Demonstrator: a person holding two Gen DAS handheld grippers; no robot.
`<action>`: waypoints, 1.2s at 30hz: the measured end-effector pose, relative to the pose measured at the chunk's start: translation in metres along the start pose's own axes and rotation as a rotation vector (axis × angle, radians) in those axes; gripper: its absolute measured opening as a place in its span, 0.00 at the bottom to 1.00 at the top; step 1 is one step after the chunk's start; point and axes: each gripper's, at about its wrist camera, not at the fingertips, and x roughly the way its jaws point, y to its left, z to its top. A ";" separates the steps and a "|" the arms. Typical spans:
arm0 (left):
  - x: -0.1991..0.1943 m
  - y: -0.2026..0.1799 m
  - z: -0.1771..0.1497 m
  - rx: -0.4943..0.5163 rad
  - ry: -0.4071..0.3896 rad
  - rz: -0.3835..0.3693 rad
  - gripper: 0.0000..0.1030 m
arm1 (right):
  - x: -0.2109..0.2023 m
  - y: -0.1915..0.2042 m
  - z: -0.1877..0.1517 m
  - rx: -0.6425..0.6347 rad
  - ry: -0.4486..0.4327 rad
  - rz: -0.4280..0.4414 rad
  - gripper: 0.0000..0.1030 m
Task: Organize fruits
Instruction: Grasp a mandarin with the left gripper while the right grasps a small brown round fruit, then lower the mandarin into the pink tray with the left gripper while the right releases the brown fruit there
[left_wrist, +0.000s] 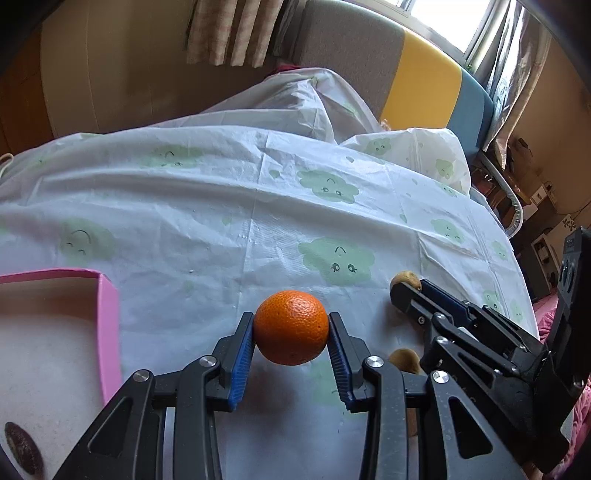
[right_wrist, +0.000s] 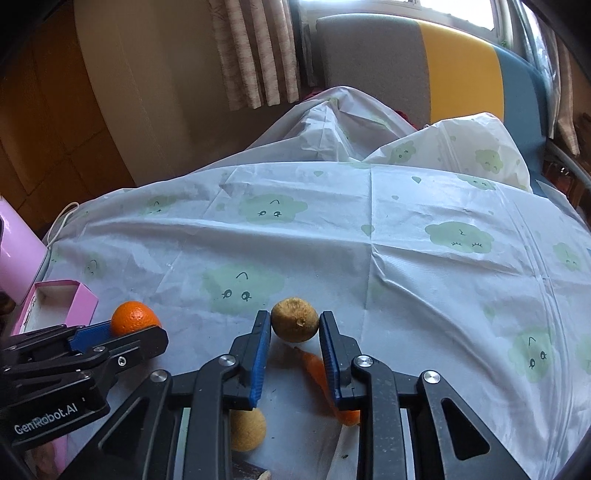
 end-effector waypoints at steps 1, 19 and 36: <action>-0.005 0.000 -0.001 0.003 -0.007 0.006 0.38 | -0.002 0.002 -0.001 -0.001 -0.002 0.003 0.26; -0.101 0.045 -0.049 -0.023 -0.114 0.103 0.38 | -0.058 0.072 -0.019 -0.069 -0.037 0.107 0.26; -0.144 0.160 -0.115 -0.189 -0.129 0.152 0.38 | -0.063 0.191 -0.047 -0.228 0.022 0.258 0.26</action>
